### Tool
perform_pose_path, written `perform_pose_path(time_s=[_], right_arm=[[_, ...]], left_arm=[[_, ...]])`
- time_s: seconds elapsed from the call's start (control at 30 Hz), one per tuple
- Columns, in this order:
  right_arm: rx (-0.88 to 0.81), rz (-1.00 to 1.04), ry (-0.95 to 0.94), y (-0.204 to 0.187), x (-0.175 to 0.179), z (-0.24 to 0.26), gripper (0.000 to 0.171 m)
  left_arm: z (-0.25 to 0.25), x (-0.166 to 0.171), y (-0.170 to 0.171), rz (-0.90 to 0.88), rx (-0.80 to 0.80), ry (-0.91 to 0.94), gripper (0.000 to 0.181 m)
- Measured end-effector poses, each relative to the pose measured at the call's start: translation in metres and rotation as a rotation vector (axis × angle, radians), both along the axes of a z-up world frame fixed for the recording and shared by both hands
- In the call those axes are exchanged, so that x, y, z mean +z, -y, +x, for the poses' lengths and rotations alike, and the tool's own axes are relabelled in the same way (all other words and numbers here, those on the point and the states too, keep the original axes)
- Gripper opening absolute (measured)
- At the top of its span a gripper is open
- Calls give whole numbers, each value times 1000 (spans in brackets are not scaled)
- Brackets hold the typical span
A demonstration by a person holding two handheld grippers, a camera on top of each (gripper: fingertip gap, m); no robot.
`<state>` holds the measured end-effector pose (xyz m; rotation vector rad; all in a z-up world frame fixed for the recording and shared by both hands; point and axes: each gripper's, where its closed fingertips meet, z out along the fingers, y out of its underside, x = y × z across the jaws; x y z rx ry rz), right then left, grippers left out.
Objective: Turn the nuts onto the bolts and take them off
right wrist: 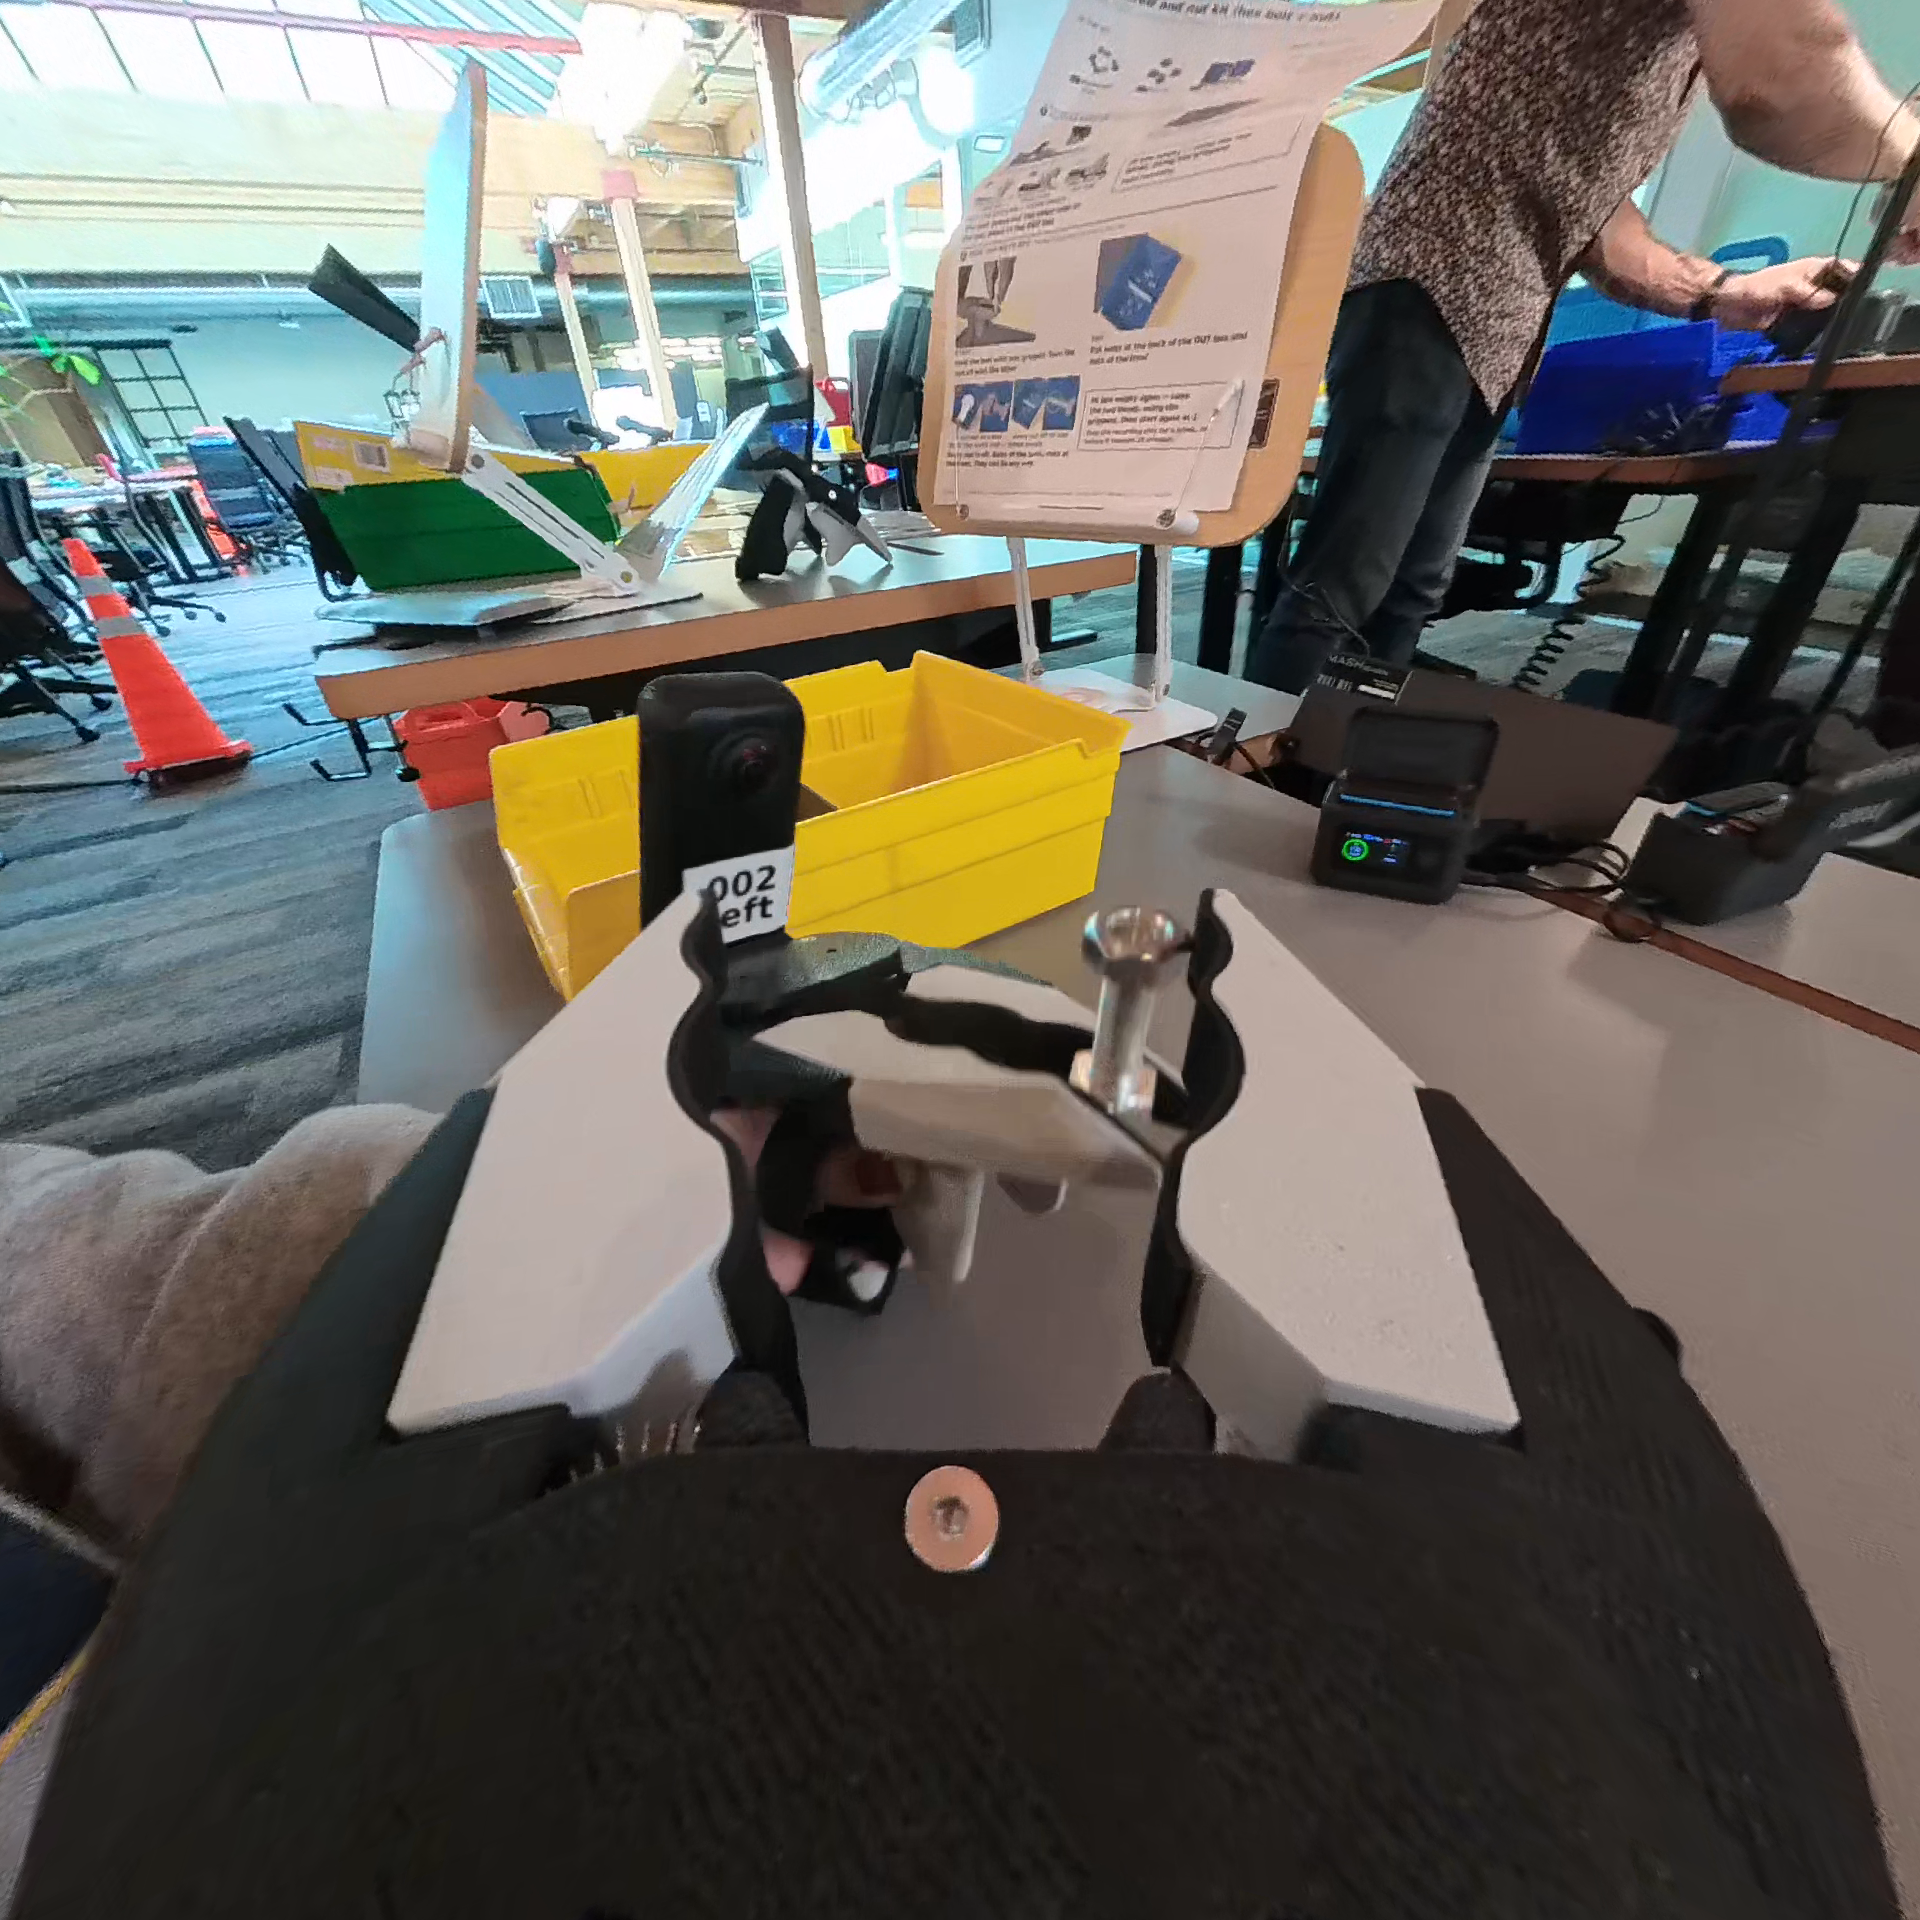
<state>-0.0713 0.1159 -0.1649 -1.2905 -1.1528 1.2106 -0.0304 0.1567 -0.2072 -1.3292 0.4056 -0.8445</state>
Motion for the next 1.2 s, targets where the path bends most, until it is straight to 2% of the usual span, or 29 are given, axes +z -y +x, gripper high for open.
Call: perform_pose_path(time_s=[0.13,0.33,0.57,0.63,0.77,0.87,0.9,0.93,0.97,1.07,1.13,1.2], right_arm=[[-7,-20,0,-7,-1,9,84],[56,-10,-3,2,1,-6,86],[29,-41,-4,-5,-5,13,79],[9,-41,-17,-11,-3,11,83],[75,-31,1,1,-4,0,84],[96,-27,-3,6,-4,5,86],[104,-29,-5,7,-4,9,83],[116,-38,0,7,-5,13,71],[91,-54,-1,1,-6,15,75],[43,-47,-9,-8,-5,14,84],[69,-44,-3,-2,-4,8,84],[91,-23,22,5,-8,5,84]], left_arm=[[-9,2,-2,-11,15,44,15],[23,-2,12,13,-134,-42,15],[-14,6,1,-10,-16,109,15],[-6,5,5,-1,-53,65,15],[22,1,16,14,-192,2,16],[3,4,8,0,-113,66,15],[-9,5,5,-5,-61,104,15],[-18,6,2,-17,-34,139,15],[-22,7,1,-23,-37,160,15],[-2,5,9,1,-113,67,15],[20,-1,15,-1,-190,-4,15],[23,-2,16,2,-194,-15,16]])
